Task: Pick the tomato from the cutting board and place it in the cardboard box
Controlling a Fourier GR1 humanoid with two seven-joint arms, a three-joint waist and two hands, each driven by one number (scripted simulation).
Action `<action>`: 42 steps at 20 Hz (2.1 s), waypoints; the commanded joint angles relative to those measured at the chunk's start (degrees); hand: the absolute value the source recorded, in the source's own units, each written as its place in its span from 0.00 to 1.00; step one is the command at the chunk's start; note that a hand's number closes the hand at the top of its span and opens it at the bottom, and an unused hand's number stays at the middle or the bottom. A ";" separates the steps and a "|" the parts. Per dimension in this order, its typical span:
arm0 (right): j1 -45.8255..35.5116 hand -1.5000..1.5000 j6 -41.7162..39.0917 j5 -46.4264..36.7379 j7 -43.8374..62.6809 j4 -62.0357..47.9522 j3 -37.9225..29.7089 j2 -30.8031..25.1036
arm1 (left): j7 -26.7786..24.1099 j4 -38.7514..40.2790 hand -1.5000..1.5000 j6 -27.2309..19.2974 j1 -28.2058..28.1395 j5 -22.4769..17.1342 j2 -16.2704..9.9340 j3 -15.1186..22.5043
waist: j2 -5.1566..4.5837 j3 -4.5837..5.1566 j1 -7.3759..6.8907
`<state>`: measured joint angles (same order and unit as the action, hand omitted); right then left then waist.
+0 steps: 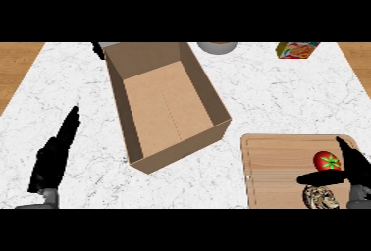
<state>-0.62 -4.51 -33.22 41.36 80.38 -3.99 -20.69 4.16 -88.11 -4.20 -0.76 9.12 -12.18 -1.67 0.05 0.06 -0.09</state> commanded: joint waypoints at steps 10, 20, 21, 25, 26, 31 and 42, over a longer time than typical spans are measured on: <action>-2.35 1.00 9.58 -12.95 -5.82 -7.89 0.75 -0.23 | -1.60 1.15 0.50 0.44 -0.16 2.97 2.04 0.32 | -0.10 -0.06 -0.02; -1.38 1.00 6.24 -29.05 -2.80 8.76 23.99 6.69 | 0.89 -1.41 0.50 2.01 0.22 1.25 0.73 -1.51 | 0.15 0.03 -0.39; -3.01 1.00 4.51 -30.29 -0.56 8.40 25.02 7.74 | 2.56 -1.76 0.50 1.58 1.57 1.74 1.37 -0.95 | 0.05 -0.01 -0.25; -4.15 1.00 -1.92 -33.81 4.02 16.74 26.06 6.62 | -0.99 1.93 0.50 1.96 1.22 0.95 1.17 -2.85 | 0.02 -0.01 0.10; -4.41 1.00 0.30 -36.29 4.57 15.44 27.04 8.10 | 1.12 0.75 0.50 3.12 2.48 0.88 0.00 -3.04 | 0.01 -0.03 0.05; -2.81 1.00 -5.03 -35.79 7.62 29.27 28.98 10.02 | -0.93 -1.58 0.50 0.98 -2.63 2.99 3.28 -0.41 | 0.09 -0.03 0.07; -20.86 1.00 -1.10 -24.40 -1.36 33.97 24.05 17.90 | 1.26 -0.47 0.50 2.00 1.50 2.13 1.95 -2.12 | -0.09 -0.05 -0.41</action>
<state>-13.88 -3.26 -61.54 41.54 114.62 23.76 -4.74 4.64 -88.23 -2.04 0.07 11.18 -10.51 -3.70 0.06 0.01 -0.30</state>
